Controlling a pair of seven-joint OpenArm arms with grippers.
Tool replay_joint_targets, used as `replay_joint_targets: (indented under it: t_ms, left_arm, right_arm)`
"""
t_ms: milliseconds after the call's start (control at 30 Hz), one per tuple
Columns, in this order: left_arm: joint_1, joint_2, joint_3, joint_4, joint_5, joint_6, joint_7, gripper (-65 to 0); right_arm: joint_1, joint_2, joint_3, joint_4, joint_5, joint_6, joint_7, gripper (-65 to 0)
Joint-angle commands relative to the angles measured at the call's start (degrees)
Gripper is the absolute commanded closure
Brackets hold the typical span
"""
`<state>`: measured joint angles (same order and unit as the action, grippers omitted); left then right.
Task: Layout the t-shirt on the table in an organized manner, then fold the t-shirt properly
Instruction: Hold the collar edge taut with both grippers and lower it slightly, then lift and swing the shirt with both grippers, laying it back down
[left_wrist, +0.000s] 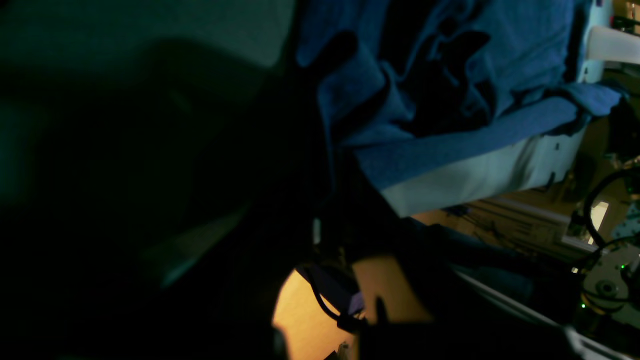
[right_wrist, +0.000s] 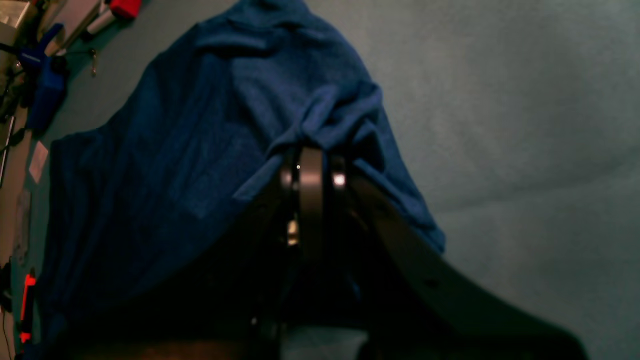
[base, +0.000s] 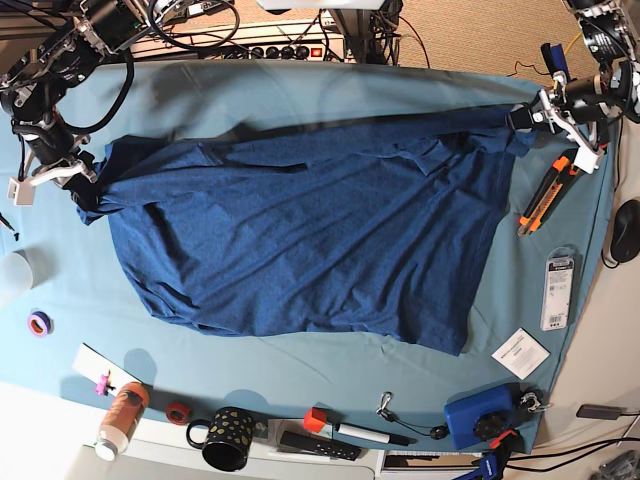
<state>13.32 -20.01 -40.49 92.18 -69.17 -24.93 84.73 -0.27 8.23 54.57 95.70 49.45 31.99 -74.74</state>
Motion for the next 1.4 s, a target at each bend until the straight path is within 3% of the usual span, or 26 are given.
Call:
replay_joint_targets:
  t_ms: [0,433,767,1367]
  left_arm:
    - [-12.76,-5.73,-0.87,7.3,-9.9,-12.72,-7.02,0.0]
    - [-6.88,-5.7,-0.87,16.13,-10.12,-12.22,-6.16,0.0]
    - [3.89,-5.53,-0.92,16.7,-8.87,-12.22,-6.71,0.0]
    - [4.02,-5.53,-0.94,16.7,-8.83,-12.22,-6.47,0.0]
  right_arm:
    - [0.59,0.96,0.13,1.05,1.22,0.11,1.92,0.0]
    - [0.57,0.96,0.13,1.05,0.39,0.13,1.95,0.0]
    - [0.28,0.96,0.22,1.05,0.2,0.13,1.92,0.0]
    - [0.26,0.96,0.13,1.05,0.2,0.13,1.64,0.0]
